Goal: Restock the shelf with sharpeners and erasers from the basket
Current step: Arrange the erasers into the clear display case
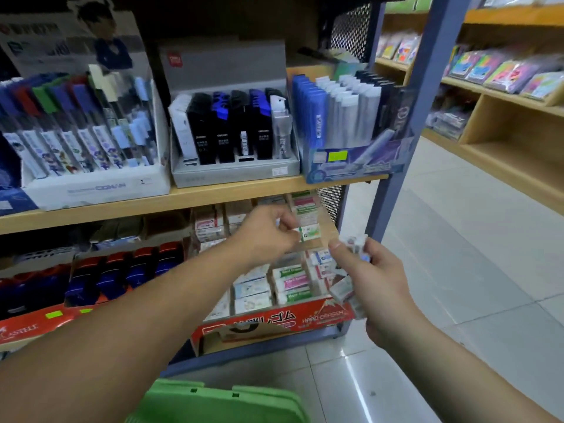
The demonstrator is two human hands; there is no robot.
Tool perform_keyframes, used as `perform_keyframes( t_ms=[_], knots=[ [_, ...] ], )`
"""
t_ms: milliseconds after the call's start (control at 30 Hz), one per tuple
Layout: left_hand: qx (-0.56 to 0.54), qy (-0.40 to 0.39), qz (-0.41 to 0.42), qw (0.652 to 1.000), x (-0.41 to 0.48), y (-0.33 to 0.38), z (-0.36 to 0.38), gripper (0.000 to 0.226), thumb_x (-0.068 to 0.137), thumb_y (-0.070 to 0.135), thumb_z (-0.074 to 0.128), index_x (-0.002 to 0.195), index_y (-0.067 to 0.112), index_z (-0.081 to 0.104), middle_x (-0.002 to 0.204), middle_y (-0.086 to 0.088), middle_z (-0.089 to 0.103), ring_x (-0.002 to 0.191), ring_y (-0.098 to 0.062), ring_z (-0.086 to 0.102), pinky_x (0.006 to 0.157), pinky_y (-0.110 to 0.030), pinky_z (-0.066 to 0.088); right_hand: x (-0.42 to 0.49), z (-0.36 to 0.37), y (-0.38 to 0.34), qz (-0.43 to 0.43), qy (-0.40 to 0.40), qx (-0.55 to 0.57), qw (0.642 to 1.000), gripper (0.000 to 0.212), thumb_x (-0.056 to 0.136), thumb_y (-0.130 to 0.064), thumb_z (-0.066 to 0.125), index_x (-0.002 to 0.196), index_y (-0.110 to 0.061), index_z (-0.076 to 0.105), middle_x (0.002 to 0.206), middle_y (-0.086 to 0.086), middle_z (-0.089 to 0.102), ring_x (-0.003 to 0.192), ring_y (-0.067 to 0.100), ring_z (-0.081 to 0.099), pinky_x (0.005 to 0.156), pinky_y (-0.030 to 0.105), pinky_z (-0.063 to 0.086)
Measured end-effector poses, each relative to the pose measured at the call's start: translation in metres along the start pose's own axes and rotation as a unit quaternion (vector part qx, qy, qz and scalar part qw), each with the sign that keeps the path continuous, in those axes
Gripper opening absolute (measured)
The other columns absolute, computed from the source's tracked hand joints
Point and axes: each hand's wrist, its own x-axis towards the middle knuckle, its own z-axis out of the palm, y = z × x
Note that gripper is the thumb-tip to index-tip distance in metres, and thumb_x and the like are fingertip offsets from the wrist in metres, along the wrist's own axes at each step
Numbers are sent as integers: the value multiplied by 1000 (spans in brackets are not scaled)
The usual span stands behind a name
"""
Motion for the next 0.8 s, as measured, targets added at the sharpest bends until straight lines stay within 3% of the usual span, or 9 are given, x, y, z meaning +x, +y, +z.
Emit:
perform_keyframes(
  t_ms=[167, 267, 367, 433, 567, 667, 733, 800],
  knots=[
    [59, -12, -22, 998, 45, -10, 32, 11, 90, 9, 73, 100, 15, 73, 91, 7, 66, 85, -11, 63, 62, -9, 46, 7, -18, 3, 11, 33, 20, 999, 21, 96, -28, 72, 102, -9, 66, 86, 6, 80, 76, 28, 79, 72, 45, 65],
    [73, -15, -34, 997, 56, -12, 37, 14, 88, 11, 77, 90, 24, 72, 95, 9, 70, 86, -8, 65, 69, -14, 50, 11, -22, 4, 10, 39, 21, 999, 19, 95, -30, 73, 100, -12, 68, 86, 4, 81, 75, 27, 79, 73, 45, 65],
    [150, -39, -33, 987, 66, -6, 40, 21, 85, 13, 80, 80, 30, 68, 99, 7, 70, 94, -12, 66, 85, -26, 57, 12, -19, 3, 9, 29, 26, 999, 19, 95, -30, 72, 101, -12, 67, 83, 2, 80, 72, 25, 79, 63, 38, 64],
    [195, -65, -41, 978, 72, -2, 44, 23, 85, 12, 79, 78, 30, 68, 99, 8, 71, 97, -13, 67, 90, -30, 57, 13, -18, 3, 10, 28, 25, 999, 21, 95, -31, 72, 103, -12, 67, 83, 1, 80, 73, 24, 79, 65, 39, 64],
    [246, -103, -42, 963, 75, 5, 47, 17, 91, 15, 72, 100, 27, 78, 110, 8, 74, 101, -13, 68, 95, -32, 57, 14, -17, 4, 11, 25, 25, 999, 21, 95, -31, 72, 102, -12, 67, 83, 2, 80, 73, 26, 79, 67, 41, 64],
    [150, -71, -31, 986, 65, 8, 36, 16, 99, 20, 63, 109, 26, 74, 112, 6, 72, 97, -16, 69, 83, -30, 59, 12, -18, 7, 19, 11, 31, 999, 22, 95, -29, 72, 105, -9, 67, 85, 5, 81, 75, 28, 79, 73, 46, 65],
    [-32, -65, -58, 996, 51, 9, 26, 17, 104, 19, 59, 117, 21, 69, 110, -1, 72, 91, -21, 70, 66, -29, 60, 12, -16, 9, 25, -5, 30, 999, 20, 95, -27, 73, 107, -11, 69, 88, 5, 81, 77, 28, 80, 71, 44, 65],
    [-184, -94, -79, 975, 34, 9, 19, 20, 105, 13, 57, 123, 16, 64, 112, -11, 74, 91, -21, 69, 61, -28, 58, 12, -11, 11, 34, -22, 41, 998, 17, 93, -23, 76, 107, -14, 71, 89, 6, 81, 76, 28, 80, 64, 39, 65]
  ],
)
